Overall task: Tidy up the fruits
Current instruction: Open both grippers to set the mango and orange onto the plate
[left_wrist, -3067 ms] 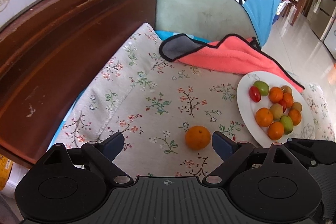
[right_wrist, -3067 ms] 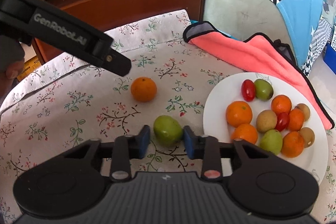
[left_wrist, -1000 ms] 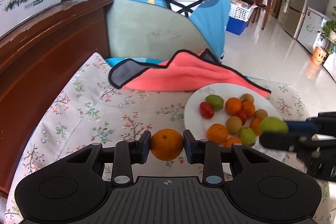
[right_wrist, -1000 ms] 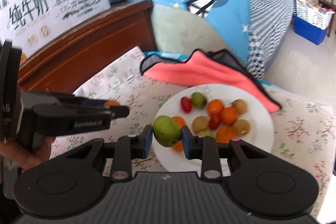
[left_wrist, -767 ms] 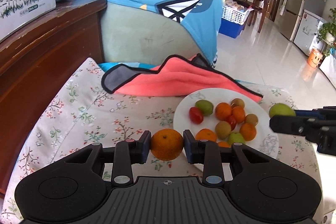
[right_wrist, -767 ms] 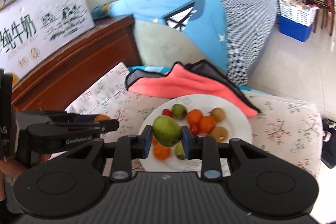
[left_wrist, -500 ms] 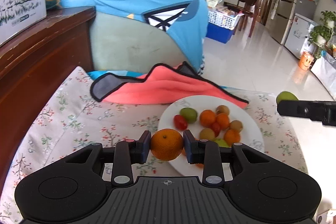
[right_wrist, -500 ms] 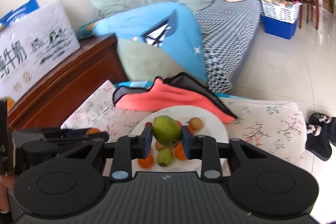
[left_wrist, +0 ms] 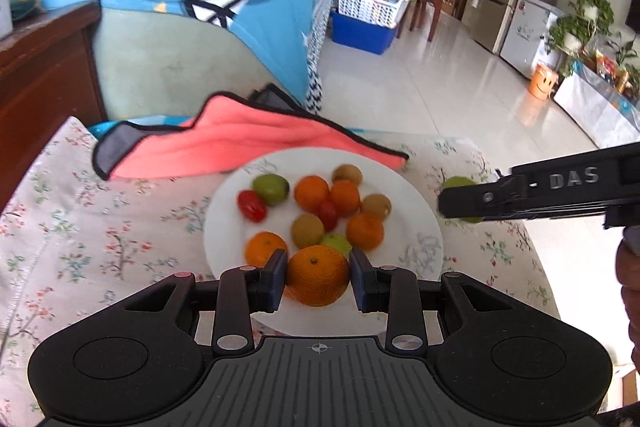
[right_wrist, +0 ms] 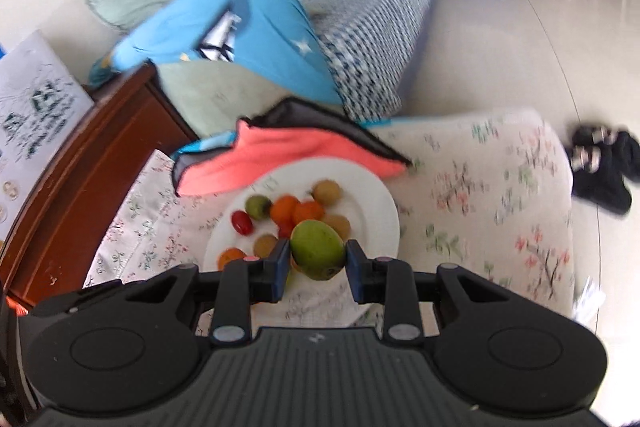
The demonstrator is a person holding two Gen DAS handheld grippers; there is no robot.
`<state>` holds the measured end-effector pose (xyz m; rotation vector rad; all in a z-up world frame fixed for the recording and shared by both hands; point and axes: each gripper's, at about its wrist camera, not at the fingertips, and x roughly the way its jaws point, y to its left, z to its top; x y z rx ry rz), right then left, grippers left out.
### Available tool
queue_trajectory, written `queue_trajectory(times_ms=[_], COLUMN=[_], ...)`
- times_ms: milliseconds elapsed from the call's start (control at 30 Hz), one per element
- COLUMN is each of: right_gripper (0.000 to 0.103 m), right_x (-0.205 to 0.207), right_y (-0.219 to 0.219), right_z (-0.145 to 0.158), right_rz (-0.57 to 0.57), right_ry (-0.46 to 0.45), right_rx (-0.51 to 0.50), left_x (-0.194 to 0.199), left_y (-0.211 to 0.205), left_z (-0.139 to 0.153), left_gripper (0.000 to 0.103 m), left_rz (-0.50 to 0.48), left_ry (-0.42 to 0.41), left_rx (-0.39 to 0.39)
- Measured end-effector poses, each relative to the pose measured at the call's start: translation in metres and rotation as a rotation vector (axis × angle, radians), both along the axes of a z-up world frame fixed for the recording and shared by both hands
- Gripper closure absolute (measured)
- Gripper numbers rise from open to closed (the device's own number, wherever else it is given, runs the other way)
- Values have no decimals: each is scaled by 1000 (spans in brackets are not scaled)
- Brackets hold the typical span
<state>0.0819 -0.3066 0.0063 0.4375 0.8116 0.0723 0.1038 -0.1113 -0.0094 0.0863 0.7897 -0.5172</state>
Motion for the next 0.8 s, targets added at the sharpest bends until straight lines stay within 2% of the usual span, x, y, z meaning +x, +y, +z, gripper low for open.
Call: queue_trajectory(times_ms=[233, 567, 633, 667, 733, 800], right_gripper=[73, 70, 70, 69, 67, 65], right_x=[12, 24, 24, 24, 24, 23], right_y=[-3, 1, 0, 0, 0, 1], right_z=[-24, -35, -33, -32, -28, -24], right_rz=[-53, -92, -96, -97, -99, -97], right_ry=[78, 97, 87, 79, 64, 50], right_rx=[45, 66, 84, 88, 82, 77], left_x=[6, 9, 9, 9, 9, 11], left_y=[-13, -15, -13, -12, -8, -3], left_z=[-13, -12, -9, -6, 0, 4], left_gripper=[72, 68, 51, 48, 31, 19], left_rz=[0, 13, 22, 29, 53, 87], left_ry=[23, 25, 17, 5, -19, -30], left_rx=[14, -6, -16, -17, -10, -6])
